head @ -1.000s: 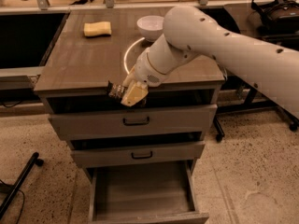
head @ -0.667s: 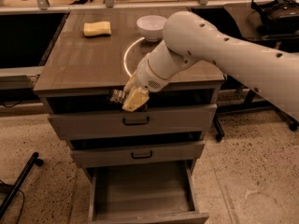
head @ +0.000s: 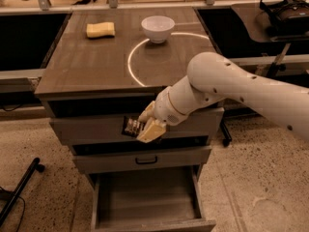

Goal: Place rxbar chocolate into bottom drawer

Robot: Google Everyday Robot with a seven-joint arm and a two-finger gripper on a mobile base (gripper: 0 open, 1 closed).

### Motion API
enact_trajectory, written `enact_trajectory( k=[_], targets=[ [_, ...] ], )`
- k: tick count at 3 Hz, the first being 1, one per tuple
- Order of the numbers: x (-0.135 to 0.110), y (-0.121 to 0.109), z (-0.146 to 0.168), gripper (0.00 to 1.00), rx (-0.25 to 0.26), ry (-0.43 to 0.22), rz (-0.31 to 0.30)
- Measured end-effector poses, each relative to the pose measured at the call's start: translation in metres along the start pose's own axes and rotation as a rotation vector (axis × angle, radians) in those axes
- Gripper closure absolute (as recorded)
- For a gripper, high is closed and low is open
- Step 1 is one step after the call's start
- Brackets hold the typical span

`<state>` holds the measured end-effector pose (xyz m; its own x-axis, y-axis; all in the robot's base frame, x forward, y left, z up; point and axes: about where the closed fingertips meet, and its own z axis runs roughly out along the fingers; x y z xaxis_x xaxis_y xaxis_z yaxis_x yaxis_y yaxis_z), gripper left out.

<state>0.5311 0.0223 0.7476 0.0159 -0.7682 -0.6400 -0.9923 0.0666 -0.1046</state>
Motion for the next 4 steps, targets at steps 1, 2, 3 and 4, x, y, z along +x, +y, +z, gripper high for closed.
enact_trajectory(
  k=[1, 2, 3, 4],
  targets=[
    [0.04, 0.026, 0.028, 1.0, 0.001, -0.071, 0.062],
    [0.061, 0.038, 0.054, 1.0, -0.026, -0.112, 0.102],
    [0.065, 0.04, 0.058, 1.0, -0.033, -0.116, 0.101],
    [0.089, 0.057, 0.087, 1.0, -0.08, -0.142, 0.098]
  ],
)
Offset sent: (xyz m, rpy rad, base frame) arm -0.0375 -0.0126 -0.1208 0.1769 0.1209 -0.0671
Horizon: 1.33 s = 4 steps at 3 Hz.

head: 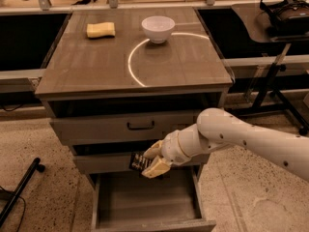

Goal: Place rxbar chocolate into bottom drawer

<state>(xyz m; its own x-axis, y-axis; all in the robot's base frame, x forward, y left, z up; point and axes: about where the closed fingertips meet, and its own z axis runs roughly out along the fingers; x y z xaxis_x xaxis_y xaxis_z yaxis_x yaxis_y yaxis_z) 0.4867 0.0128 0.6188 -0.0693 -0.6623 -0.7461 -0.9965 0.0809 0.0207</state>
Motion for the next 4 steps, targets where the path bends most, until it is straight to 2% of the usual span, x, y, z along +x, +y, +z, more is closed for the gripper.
enact_trajectory(
  k=[1, 2, 3, 4],
  targets=[
    [0.032, 0.012, 0.034, 1.0, -0.034, -0.025, 0.005],
    [0.061, 0.018, 0.067, 1.0, -0.044, -0.011, 0.032],
    [0.087, 0.018, 0.102, 1.0, -0.028, 0.004, 0.077],
    [0.112, 0.025, 0.139, 1.0, -0.037, -0.046, 0.148]
  ],
)
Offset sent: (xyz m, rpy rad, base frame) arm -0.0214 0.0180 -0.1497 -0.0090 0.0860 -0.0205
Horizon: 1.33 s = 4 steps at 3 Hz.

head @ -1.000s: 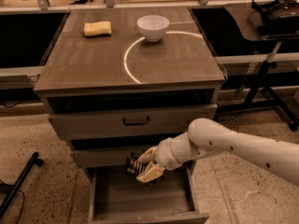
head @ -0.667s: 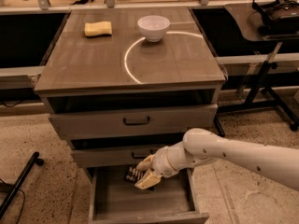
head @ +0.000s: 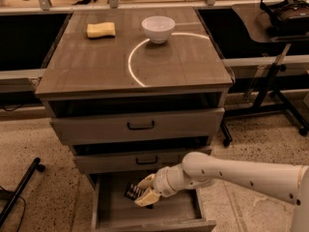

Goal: Place rxbar chocolate into bottom drawer

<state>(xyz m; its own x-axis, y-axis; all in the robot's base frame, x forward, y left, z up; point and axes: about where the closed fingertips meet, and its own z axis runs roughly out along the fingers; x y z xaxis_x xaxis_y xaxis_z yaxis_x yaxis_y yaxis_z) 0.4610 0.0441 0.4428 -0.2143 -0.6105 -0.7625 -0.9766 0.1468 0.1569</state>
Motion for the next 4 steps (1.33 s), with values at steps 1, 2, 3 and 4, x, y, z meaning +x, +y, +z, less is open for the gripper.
enact_trajectory(
  k=[1, 2, 3, 4],
  targets=[
    [0.0, 0.0, 0.0, 1.0, 0.0, 0.0, 0.0],
    [0.014, -0.004, 0.013, 1.0, 0.006, 0.014, 0.004],
    [0.037, -0.013, 0.039, 1.0, 0.002, 0.034, 0.014],
    [0.063, -0.022, 0.067, 1.0, 0.004, 0.058, 0.033]
  ],
)
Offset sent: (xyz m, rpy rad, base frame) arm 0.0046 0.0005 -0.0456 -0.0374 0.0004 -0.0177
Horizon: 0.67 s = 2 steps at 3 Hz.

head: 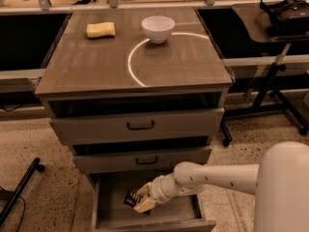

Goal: Place rxbar chocolate into bottom drawer

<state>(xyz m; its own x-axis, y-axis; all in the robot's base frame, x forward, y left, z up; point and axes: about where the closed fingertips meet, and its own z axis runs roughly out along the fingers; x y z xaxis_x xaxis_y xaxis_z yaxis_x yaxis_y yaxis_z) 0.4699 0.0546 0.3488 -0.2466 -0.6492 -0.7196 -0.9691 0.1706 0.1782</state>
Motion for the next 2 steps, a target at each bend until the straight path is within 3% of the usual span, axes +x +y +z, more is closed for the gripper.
enact_trajectory(
  k=[2],
  targets=[
    [0.04, -0.023, 0.056, 1.0, 0.023, 0.011, 0.018]
  ],
)
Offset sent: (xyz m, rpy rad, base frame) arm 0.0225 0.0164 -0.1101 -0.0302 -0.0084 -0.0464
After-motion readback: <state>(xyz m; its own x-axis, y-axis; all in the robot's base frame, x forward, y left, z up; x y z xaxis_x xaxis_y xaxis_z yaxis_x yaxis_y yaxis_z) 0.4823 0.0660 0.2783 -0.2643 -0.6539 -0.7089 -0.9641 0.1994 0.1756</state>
